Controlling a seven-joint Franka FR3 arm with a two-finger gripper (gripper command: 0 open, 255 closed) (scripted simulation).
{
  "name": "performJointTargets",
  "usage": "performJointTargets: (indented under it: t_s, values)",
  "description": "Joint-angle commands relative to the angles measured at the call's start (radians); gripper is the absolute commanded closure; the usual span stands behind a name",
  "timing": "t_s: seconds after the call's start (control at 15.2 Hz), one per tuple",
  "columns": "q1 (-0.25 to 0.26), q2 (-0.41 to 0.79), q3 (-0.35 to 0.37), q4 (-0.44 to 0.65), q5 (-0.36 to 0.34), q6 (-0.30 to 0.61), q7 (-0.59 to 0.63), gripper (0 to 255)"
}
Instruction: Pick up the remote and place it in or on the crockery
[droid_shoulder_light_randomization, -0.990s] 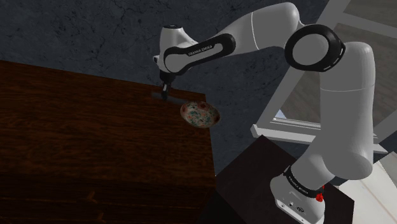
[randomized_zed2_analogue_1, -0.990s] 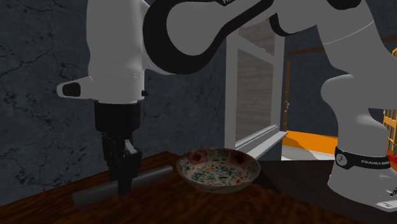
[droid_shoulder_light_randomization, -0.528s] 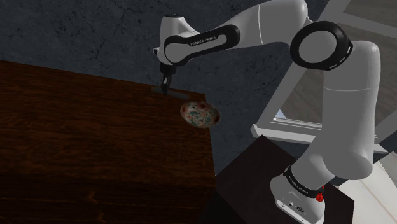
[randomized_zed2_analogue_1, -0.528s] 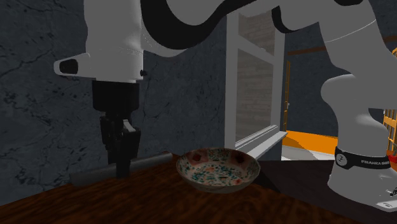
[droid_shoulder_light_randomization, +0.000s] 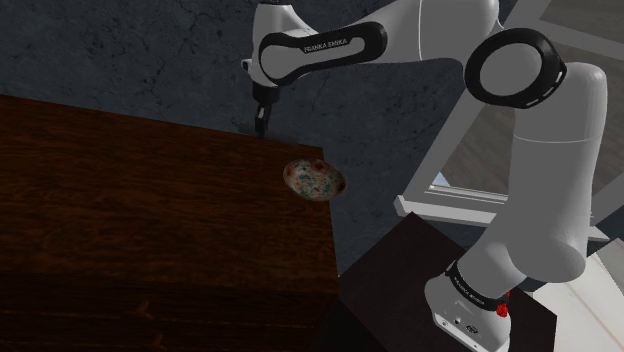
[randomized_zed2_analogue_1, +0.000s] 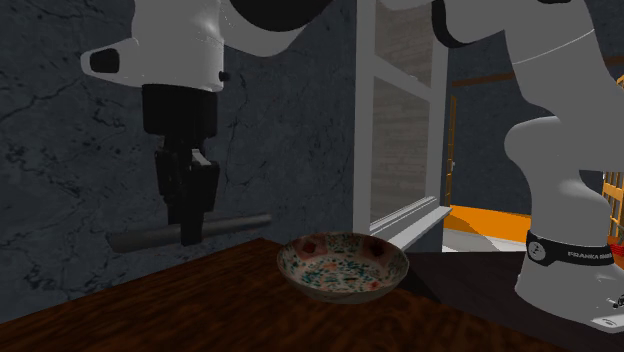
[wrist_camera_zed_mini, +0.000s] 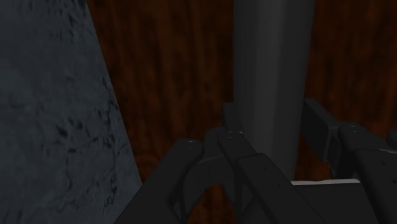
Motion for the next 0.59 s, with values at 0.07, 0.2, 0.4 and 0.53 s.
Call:
performJointTargets:
  t_s: [0.07,0.2,0.4,0.53]
  values:
    - [0.001,-0.012,0.001,0.023,0.003,-0.035,-0.003,255]
    - [0.001,-0.017,0.002,0.033,0.004,-0.05,-0.005,255]
    - [-0.01,-0.148,0.007,-0.171,0.012,0.024,0.0,255]
    - [-0.016,-0.228,0.01,-0.292,0.019,0.065,0.002,255]
